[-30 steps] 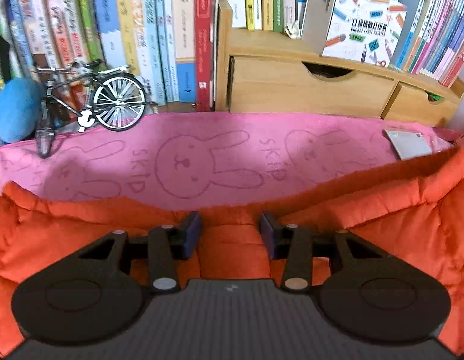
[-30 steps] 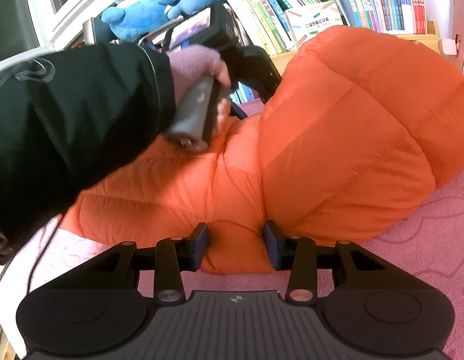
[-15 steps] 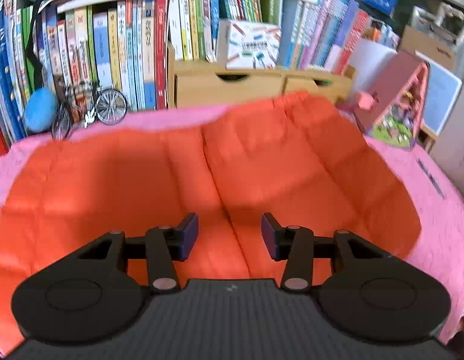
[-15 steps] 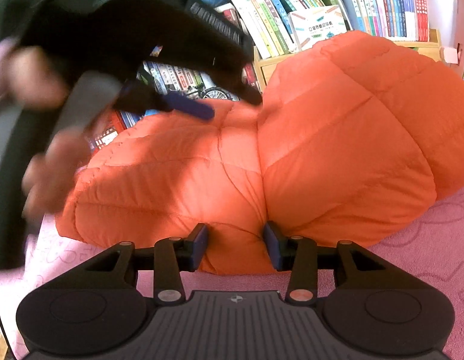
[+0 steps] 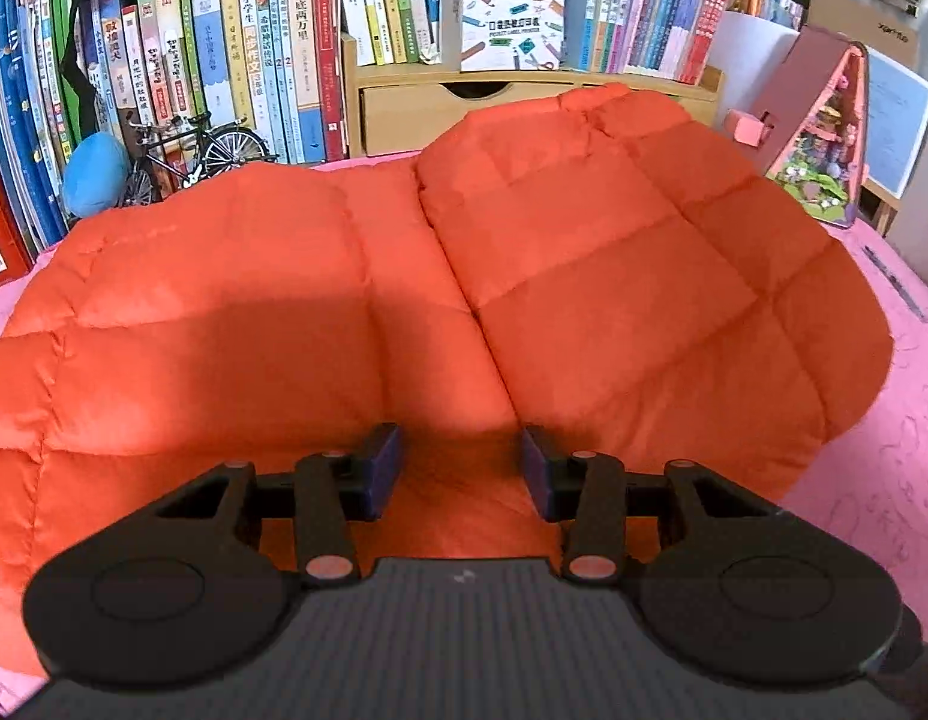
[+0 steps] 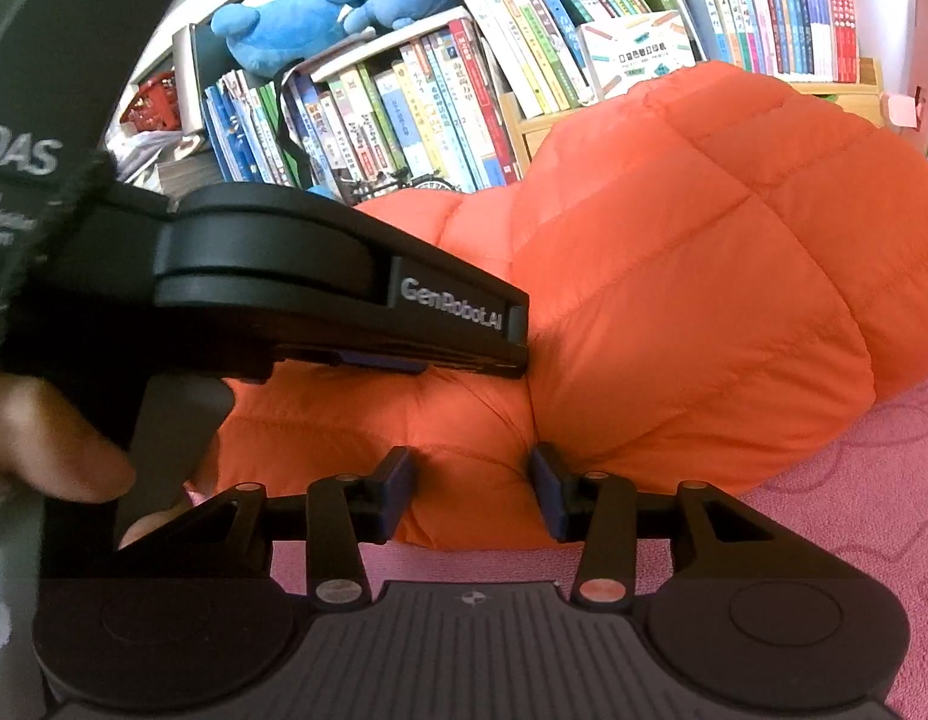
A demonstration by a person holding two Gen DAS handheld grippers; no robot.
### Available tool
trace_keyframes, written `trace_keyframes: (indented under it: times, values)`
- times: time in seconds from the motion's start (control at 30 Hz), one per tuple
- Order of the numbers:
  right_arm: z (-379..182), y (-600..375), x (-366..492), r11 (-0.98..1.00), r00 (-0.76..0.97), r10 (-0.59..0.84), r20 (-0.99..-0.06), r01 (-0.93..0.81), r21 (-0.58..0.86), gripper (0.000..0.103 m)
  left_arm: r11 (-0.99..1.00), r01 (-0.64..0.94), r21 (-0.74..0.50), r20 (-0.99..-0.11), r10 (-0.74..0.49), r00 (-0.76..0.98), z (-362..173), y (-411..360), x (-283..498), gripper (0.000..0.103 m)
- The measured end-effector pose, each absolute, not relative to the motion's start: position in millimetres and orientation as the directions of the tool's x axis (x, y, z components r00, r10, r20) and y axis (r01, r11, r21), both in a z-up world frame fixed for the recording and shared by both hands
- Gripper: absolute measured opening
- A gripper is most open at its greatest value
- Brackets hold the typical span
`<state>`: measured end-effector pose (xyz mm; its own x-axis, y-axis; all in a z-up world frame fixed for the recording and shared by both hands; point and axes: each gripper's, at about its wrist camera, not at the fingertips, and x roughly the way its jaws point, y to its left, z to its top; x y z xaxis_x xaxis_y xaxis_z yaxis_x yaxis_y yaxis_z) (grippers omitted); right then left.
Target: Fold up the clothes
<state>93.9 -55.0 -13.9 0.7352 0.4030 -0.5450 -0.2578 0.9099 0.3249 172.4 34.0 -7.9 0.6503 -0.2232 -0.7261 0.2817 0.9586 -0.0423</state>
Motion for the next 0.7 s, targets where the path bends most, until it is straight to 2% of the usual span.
trace_keyframes:
  times: [0.7]
  values:
    - [-11,-50,101,0.909,0.736,0.406,-0.542,-0.259,0.328,0.046,0.963,0.259,-0.077,-0.8,-0.214,0.561,-12,36,273,0.044]
